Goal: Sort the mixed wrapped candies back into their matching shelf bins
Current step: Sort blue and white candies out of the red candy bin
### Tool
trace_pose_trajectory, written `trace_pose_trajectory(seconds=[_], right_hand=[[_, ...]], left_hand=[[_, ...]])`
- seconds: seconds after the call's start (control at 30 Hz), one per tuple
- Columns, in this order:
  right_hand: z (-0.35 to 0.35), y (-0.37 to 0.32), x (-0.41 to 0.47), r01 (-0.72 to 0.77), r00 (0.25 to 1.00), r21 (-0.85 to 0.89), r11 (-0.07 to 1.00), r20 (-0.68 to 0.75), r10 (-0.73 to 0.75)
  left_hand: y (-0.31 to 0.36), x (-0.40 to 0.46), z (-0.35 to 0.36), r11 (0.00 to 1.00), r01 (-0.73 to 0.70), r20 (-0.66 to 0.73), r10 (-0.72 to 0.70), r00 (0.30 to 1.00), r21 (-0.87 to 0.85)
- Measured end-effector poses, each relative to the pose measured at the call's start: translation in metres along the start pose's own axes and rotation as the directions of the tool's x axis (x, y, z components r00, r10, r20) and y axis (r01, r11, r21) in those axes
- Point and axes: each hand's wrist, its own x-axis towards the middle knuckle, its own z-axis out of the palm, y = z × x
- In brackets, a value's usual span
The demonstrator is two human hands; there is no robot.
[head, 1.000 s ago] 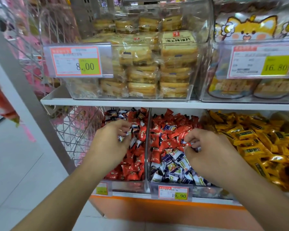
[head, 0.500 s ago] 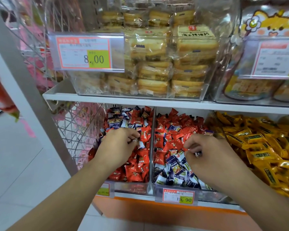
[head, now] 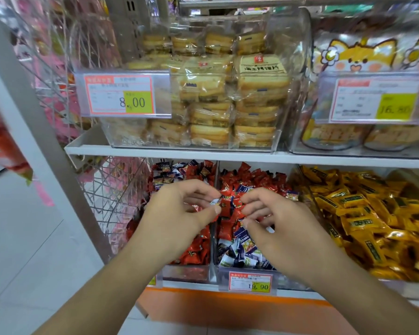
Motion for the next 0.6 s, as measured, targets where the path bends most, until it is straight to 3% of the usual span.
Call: trace_pose_trajectory(seconds=[0.07,0.17,0.23,0.33,0.43,0.6], right_hand=[[0.0,0.0,-0.002,0.008,1.0,0.023,1.0,-0.007,-0.008],[0.002,0.004,-0.003,0.009,1.0,0.005,1.0,0.004,-0.009],[0.002,0.008,-0.003,0.004,1.0,-0.015,1.0,0.01,-0.004],[0.0,0.01,0.0,0.0,1.0,0.016,1.0,-0.012,0.0],[-0.004,0.005,0.001,0.037,0.999,0.148,0.988,0.004,-0.038],[-0.009,-0.003,0.0,0.079,0.997,0.182,0.98,-0.041,-0.072]], left_hand=[[0.001,-0.001,0.007,0.996,-0.019,-0.013,0.021,1.0,0.088],[-0.002,-0.001,0.009,0.919,-0.064,-0.042,0.087,0.995,0.388],[-0.007,0.001,0.005,0.904,-0.048,-0.073,0.087,0.994,0.424],[-0.006,0.003,-0.002,0.981,0.007,-0.109,0.014,0.994,0.192],[0.011,-0.001,0.004,0.991,0.04,-0.023,-0.043,0.999,-0.128],[0.026,-0.009,0.019,0.976,0.108,0.062,-0.098,0.993,-0.189]])
